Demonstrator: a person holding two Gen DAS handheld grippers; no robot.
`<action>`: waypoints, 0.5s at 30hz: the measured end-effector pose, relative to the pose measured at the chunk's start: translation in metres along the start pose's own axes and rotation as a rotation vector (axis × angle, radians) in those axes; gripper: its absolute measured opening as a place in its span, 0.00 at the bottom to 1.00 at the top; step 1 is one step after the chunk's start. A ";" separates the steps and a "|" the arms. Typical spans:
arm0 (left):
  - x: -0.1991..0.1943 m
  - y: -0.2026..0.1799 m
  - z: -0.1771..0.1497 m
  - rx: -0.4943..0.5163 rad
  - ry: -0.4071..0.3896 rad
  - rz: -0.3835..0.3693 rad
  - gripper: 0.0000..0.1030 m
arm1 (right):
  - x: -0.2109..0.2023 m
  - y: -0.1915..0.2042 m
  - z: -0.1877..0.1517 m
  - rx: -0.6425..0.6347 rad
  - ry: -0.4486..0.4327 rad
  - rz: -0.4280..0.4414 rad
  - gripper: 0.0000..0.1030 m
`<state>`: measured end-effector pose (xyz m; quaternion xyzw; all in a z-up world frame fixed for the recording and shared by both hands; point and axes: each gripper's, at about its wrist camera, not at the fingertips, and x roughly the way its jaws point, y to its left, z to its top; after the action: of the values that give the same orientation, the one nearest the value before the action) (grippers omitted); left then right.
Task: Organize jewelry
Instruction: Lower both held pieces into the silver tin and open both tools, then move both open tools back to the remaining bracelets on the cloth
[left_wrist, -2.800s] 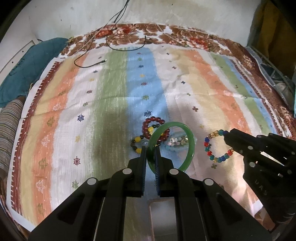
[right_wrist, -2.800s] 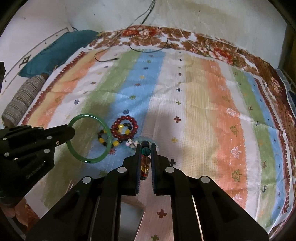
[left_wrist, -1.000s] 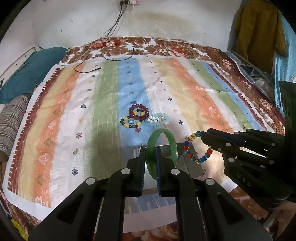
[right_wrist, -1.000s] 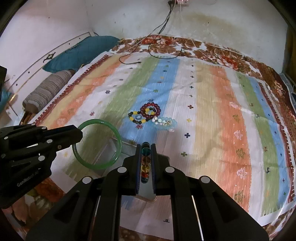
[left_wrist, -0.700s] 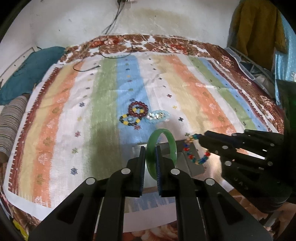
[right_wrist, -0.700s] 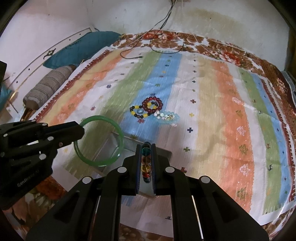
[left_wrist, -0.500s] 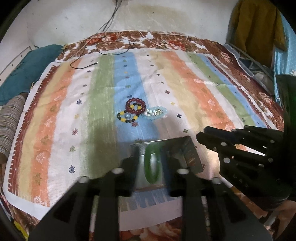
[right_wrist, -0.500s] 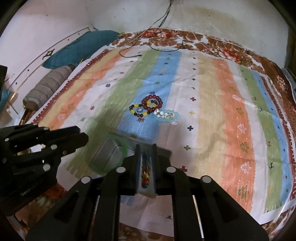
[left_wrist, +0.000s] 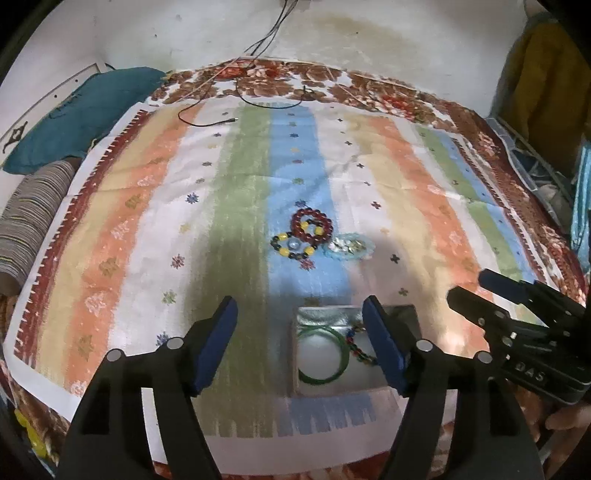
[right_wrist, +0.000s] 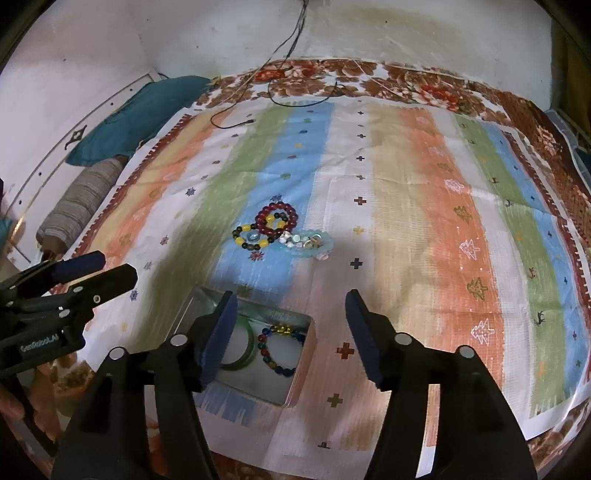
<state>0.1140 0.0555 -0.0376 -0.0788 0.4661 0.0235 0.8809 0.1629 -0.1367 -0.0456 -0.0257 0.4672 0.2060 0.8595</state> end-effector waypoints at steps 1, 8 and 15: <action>0.002 -0.001 0.003 0.002 -0.001 0.012 0.74 | 0.001 0.000 0.001 -0.002 0.002 -0.001 0.64; 0.021 0.000 0.021 0.034 0.016 0.085 0.84 | 0.011 0.000 0.011 -0.013 0.008 -0.041 0.78; 0.047 0.014 0.041 -0.022 0.056 0.106 0.87 | 0.027 -0.005 0.024 -0.019 0.008 -0.063 0.81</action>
<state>0.1726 0.0746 -0.0549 -0.0645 0.4939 0.0730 0.8641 0.1968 -0.1265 -0.0548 -0.0493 0.4674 0.1832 0.8634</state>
